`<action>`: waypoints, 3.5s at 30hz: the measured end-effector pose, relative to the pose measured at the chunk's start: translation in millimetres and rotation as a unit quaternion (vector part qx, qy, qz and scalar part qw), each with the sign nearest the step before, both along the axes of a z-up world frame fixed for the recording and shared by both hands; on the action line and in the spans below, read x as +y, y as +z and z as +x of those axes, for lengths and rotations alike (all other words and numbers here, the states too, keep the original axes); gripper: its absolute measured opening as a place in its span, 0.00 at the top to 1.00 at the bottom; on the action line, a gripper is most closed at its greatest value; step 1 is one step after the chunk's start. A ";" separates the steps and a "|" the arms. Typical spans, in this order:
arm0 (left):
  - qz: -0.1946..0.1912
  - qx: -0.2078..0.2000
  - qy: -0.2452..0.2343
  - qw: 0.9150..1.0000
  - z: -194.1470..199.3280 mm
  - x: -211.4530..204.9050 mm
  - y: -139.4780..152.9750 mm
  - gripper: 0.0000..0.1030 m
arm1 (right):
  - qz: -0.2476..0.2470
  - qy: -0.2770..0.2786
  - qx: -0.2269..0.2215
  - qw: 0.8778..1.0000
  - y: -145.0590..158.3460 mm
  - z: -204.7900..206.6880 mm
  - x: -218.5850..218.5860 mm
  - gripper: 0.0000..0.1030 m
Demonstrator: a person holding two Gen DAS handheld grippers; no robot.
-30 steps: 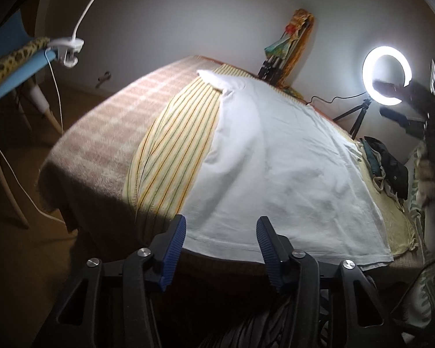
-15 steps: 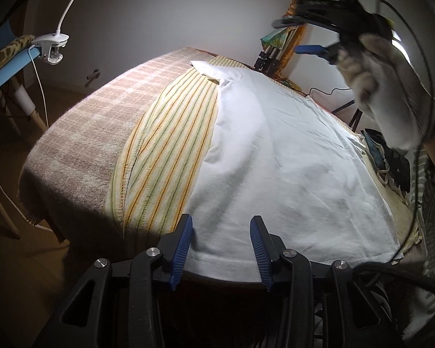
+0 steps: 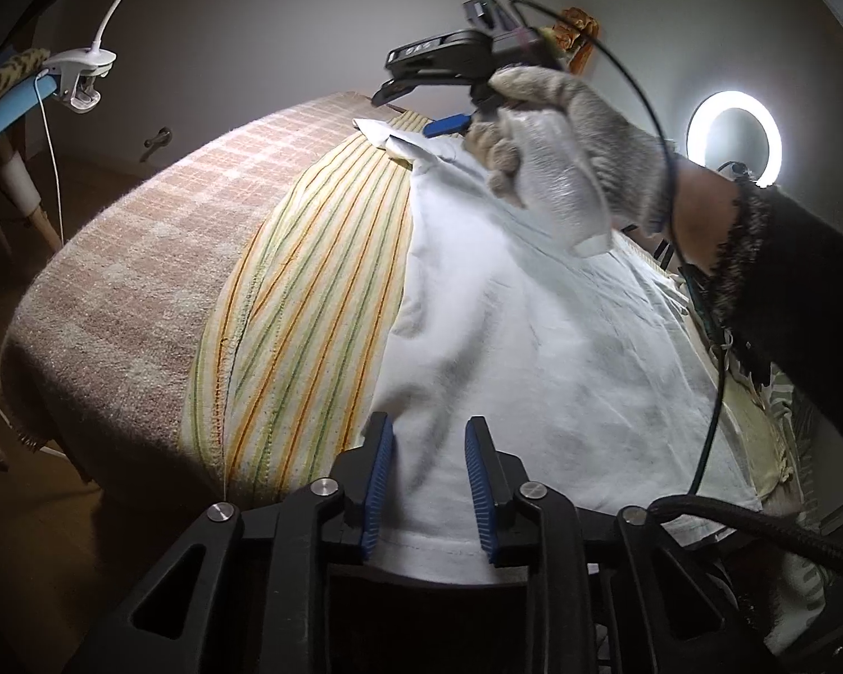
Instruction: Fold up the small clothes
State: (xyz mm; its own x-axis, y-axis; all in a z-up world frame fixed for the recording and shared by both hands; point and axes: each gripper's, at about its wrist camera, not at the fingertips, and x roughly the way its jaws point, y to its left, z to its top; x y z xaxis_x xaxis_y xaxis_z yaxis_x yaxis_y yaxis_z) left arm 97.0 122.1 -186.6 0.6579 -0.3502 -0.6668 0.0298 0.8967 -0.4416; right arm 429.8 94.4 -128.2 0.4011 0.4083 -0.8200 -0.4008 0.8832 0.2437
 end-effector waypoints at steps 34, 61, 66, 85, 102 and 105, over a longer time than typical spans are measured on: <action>0.092 -0.013 0.015 0.996 11.0 -17.9 -5.3 0.87 | -0.088 0.061 -0.040 0.993 -26.8 16.1 26.3 0.82; 0.044 -0.066 -0.088 0.993 13.0 -94.5 41.9 1.00 | 0.075 -0.101 -0.072 0.989 29.0 5.3 -170.6 0.94; 0.075 -0.046 -0.130 0.988 22.2 -132.5 26.4 1.00 | 0.057 -0.141 -0.057 0.987 11.1 5.9 -213.1 0.94; 0.105 -0.053 -0.134 0.984 -3.2 -132.9 39.9 0.77 | 0.034 -0.217 -0.050 0.974 16.7 -20.8 -278.0 0.55; 0.125 -0.111 -0.127 0.978 -43.4 -126.8 68.5 0.63 | 0.096 -0.217 -0.099 0.966 92.1 -169.6 -392.0 0.46; 0.126 -0.124 -0.153 0.972 -46.4 -153.8 71.5 0.63 | 0.101 -0.227 -0.105 0.963 93.7 -197.4 -417.4 0.45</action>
